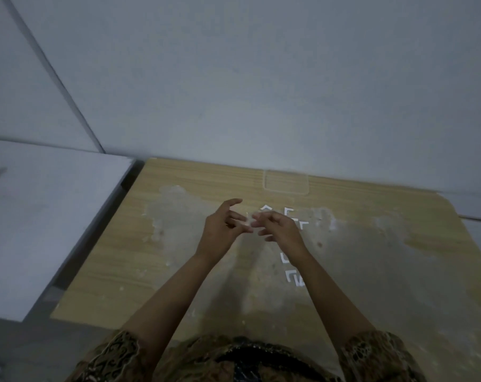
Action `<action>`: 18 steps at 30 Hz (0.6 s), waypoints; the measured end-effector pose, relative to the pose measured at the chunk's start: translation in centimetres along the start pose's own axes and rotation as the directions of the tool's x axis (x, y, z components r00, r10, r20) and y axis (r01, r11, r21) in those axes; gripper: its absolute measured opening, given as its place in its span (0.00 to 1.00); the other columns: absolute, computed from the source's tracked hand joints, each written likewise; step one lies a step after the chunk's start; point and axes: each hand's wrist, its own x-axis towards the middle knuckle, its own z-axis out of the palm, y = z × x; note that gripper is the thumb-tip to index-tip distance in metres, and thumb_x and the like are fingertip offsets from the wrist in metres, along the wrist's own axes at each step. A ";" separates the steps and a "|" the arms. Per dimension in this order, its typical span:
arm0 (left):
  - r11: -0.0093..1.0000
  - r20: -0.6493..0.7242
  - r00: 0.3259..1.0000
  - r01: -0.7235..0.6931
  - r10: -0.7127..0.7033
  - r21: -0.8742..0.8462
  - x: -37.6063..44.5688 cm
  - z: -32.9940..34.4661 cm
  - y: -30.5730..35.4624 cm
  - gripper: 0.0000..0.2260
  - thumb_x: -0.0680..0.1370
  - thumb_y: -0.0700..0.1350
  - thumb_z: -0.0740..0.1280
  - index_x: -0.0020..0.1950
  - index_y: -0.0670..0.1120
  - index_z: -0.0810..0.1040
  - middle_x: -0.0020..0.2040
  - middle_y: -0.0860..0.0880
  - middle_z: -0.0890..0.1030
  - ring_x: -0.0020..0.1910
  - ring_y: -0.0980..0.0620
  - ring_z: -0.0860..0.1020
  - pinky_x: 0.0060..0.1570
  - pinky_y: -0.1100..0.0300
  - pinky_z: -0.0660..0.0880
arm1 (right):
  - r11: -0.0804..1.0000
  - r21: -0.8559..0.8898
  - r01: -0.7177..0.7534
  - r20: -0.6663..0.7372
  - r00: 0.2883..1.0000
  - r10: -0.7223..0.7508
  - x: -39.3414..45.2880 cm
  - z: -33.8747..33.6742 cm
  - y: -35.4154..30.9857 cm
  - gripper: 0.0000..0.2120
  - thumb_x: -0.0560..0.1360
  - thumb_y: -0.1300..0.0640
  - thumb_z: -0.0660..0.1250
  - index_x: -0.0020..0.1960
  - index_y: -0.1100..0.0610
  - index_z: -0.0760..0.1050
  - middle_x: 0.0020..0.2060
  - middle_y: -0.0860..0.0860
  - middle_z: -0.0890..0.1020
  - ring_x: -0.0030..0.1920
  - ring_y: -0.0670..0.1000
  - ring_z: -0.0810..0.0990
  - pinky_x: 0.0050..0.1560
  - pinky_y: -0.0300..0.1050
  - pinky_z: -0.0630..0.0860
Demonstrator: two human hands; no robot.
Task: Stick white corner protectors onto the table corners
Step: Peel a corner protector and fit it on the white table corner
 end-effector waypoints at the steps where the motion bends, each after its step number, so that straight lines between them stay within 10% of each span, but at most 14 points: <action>1: 1.000 -0.020 1.000 -0.023 0.023 0.010 -0.1 -0.5 -0.1 0.29 0.65 0.43 0.79 0.63 0.52 0.74 0.41 0.51 0.83 0.40 0.59 0.82 0.44 0.70 0.77 | 1.000 0.014 0.010 0.009 1.000 -0.010 0.1 0.7 -0.2 0.12 0.74 0.50 0.70 0.51 0.57 0.81 0.43 0.51 0.86 0.38 0.46 0.81 0.42 0.40 0.74; 10: 0.996 -0.174 0.984 -0.032 0.046 0.083 -2.1 -5.5 -1.8 0.23 0.69 0.40 0.75 0.63 0.48 0.76 0.44 0.49 0.84 0.41 0.60 0.82 0.47 0.68 0.78 | 0.998 0.050 0.035 0.177 0.983 -0.043 1.4 6.2 -0.5 0.04 0.73 0.58 0.72 0.47 0.54 0.80 0.43 0.51 0.85 0.38 0.46 0.82 0.41 0.40 0.74; 18: 0.820 -0.352 0.838 0.180 -0.416 -0.543 -4.4 -11.8 -5.6 0.14 0.71 0.36 0.73 0.55 0.41 0.78 0.50 0.43 0.83 0.48 0.52 0.82 0.45 0.66 0.79 | 0.989 0.135 -0.059 0.382 0.924 0.003 2.5 14.9 -0.3 0.03 0.74 0.64 0.70 0.46 0.59 0.78 0.42 0.56 0.85 0.41 0.52 0.84 0.47 0.43 0.81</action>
